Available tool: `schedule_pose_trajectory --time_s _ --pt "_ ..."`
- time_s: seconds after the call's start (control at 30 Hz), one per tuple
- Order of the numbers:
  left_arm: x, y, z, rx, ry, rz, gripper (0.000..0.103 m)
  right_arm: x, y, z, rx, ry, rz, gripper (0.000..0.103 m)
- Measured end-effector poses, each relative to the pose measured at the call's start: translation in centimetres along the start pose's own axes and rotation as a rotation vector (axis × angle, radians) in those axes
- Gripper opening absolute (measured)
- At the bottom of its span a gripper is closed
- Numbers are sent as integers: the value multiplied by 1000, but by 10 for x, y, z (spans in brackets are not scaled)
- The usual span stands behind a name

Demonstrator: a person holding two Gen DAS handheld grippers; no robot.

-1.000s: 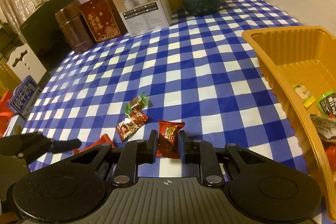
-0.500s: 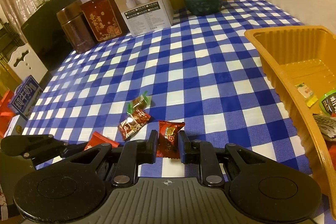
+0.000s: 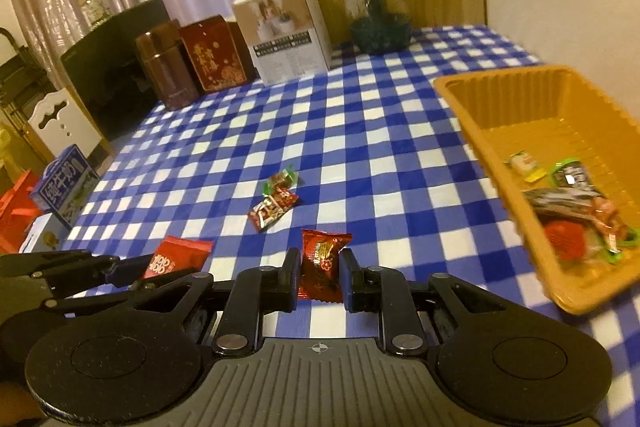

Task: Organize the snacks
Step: 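Grasp a red candy with the right gripper while the left grasps the red square packet, then carry the red square packet and red-gold candy over the orange tray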

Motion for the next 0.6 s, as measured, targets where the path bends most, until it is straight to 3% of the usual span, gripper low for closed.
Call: schedule_pose_trajectory --time_s 0.6 --pt "92 13 77 127 13 108 23 118 39 35 -59 35 78 21"
Point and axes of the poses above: each gripper's, at about its wrist camera, not at the fingertips, and x roughly against the way its jaws point, z to its right, y to its underside, the point moved 1 cm from there along -x, roughly the way its jaws point, and after that the axes turned 13 degrees about y, right-handed, at the moved point
